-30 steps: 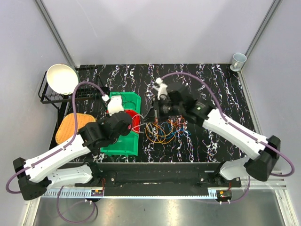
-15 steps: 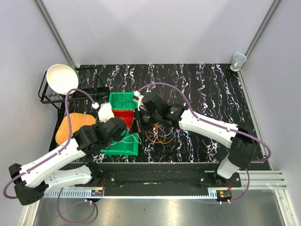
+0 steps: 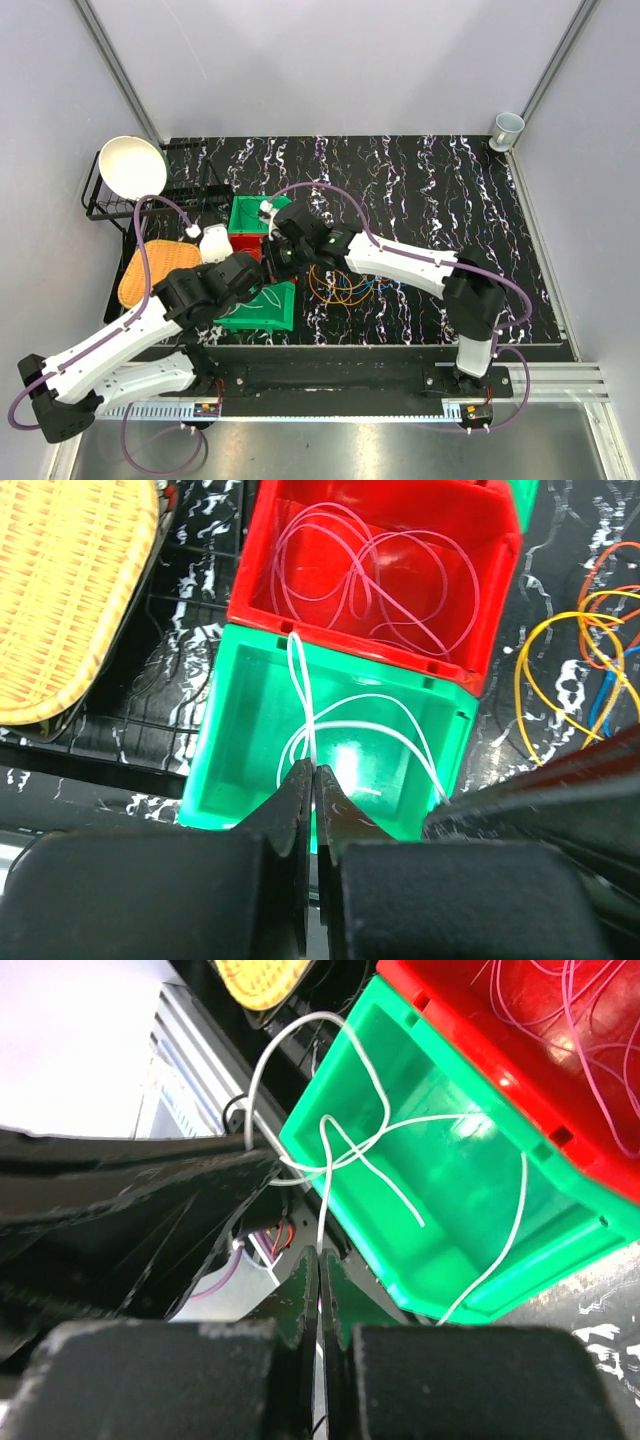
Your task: Untangle the cables
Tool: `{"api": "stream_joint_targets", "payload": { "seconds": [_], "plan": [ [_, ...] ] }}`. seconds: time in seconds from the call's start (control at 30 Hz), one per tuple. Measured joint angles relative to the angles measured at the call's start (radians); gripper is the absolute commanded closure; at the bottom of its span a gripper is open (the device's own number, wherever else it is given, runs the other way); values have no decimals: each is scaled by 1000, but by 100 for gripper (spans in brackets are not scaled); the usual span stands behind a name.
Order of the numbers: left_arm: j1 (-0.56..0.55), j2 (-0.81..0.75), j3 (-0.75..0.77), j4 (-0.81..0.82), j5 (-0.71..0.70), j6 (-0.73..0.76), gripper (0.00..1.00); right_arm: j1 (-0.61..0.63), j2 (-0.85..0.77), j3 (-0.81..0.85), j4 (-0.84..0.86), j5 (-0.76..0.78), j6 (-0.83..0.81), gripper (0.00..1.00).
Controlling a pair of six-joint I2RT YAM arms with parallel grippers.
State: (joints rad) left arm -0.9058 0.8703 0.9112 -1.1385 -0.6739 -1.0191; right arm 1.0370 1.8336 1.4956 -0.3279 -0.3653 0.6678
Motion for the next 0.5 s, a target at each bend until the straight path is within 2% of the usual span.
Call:
{"api": "stream_joint_targets", "payload": {
  "seconds": [0.33,0.5],
  "plan": [
    [13,10,-28,-5,1,-3,100,0,82,0,55,0,-13,100],
    [16,29,-63,57,14,-2,100,0,114,0,68,5,-30,100]
  ]
}}
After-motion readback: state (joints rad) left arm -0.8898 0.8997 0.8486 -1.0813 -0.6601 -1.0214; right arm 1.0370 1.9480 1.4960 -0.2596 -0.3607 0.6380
